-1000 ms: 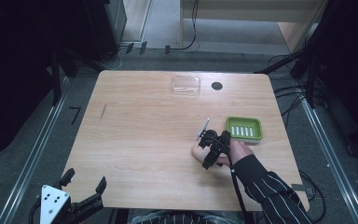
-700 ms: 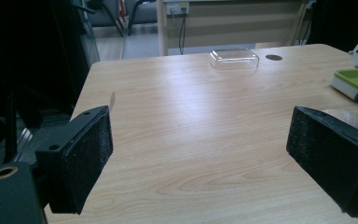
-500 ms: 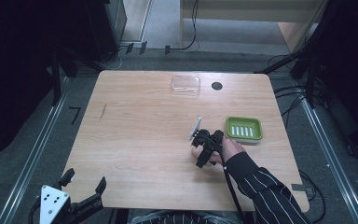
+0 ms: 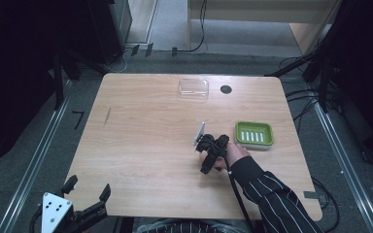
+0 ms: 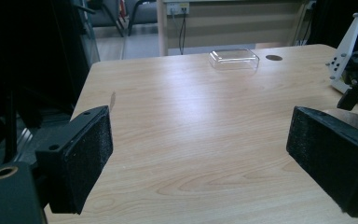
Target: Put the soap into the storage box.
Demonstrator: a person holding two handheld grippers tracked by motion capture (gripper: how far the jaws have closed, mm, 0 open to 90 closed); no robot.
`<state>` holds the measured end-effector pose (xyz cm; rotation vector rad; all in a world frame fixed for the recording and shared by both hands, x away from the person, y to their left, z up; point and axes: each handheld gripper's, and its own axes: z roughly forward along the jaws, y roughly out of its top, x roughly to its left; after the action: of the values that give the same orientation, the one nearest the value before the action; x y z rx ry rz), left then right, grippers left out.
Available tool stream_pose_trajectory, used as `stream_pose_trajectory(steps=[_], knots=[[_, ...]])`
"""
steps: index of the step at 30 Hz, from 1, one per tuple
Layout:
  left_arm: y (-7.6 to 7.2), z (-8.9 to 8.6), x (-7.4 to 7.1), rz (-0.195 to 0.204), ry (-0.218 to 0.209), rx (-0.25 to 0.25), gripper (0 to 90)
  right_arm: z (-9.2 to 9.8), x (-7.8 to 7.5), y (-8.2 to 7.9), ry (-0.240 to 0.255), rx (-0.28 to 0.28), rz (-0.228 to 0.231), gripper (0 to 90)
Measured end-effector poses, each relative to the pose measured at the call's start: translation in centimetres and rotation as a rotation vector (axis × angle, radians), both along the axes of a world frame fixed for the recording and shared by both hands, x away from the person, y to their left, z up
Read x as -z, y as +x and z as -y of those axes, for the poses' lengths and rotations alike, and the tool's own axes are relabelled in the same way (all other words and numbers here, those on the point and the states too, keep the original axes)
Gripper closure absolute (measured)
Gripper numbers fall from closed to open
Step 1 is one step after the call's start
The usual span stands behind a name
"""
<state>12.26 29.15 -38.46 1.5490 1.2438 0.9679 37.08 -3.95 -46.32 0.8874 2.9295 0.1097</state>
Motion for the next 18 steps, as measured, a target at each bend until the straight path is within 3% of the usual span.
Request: stream_pose_trajectory(steps=[4, 6, 8, 9, 18], knots=[[0.0, -0.01, 0.0, 0.0, -0.002, -0.001, 7.2, 0.12, 0.17, 0.18, 0.004, 0.0, -0.006, 1.8], [0.0, -0.01, 0.0, 0.0, -0.002, -0.002, 7.2, 0.15, 0.16, 0.22, 0.008, 0.004, 0.002, 9.8], [0.0, 0.0, 0.0, -0.001, -0.002, -0.002, 7.2, 0.16, 0.15, 0.22, 0.01, 0.004, 0.001, 10.1], [0.01, 0.0, 0.0, 0.0, -0.001, -0.001, 7.2, 0.15, 0.13, 0.21, 0.011, 0.006, 0.007, 19.3], [-0.02, -0.01, 0.0, 0.0, -0.004, -0.003, 7.2, 0.11, 0.08, 0.16, 0.012, -0.004, 0.005, 28.6]])
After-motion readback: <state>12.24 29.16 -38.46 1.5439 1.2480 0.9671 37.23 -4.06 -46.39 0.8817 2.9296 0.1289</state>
